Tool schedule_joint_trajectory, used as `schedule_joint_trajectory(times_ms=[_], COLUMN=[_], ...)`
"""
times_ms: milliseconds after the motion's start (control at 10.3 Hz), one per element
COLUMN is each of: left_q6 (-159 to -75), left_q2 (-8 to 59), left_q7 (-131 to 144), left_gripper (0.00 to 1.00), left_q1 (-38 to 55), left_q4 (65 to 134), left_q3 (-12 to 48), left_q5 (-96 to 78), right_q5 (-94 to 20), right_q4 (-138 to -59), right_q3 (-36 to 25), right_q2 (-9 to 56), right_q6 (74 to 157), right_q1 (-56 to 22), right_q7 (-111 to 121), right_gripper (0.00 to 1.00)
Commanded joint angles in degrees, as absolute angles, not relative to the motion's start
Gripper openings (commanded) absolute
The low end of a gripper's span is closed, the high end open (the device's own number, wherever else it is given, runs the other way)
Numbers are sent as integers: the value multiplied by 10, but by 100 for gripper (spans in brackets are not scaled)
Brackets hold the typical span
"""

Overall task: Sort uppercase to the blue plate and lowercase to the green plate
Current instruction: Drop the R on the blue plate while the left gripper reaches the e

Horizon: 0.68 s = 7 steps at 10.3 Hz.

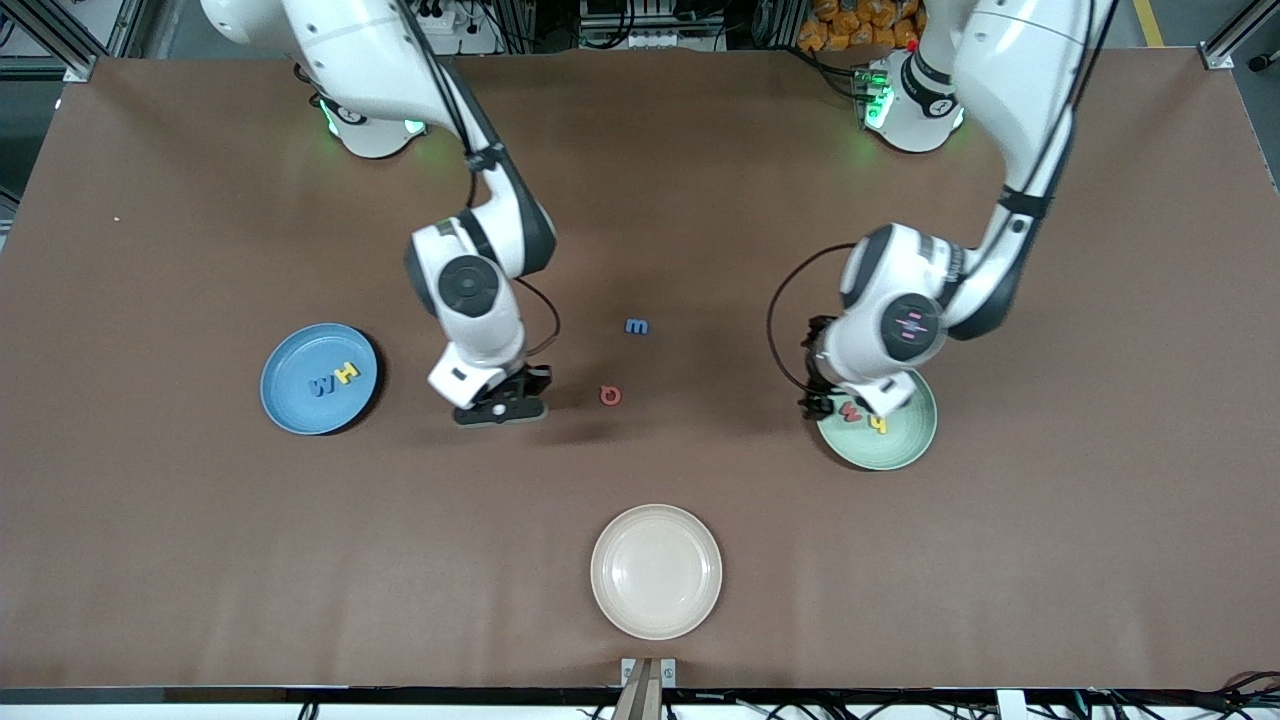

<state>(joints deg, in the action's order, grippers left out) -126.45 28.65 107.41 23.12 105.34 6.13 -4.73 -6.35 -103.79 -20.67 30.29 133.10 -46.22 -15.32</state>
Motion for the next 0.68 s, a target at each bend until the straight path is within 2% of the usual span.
schedule_joint_trajectory(times_ms=[0,291,583], left_q6=[-1252,-1186,-1179], left_q2=[289,340,389], left_q7=[1099,1137,1220], left_gripper=[100,100,100], left_q1=[291,350,378], left_q4=[1046,960,902], left_q3=[55,55,57], left_q5=[-22,-23,-30], right_q5=[-54,-54,-64], right_q4=[-1062,-1134,-1263], right_q3=[-236,-292,-306], right_q2=[239,191,172], right_q6=[1274,1292,1444], right_q1=[-431,-385,-333], right_q7=[-72,51,139], right_gripper=[14,14,12])
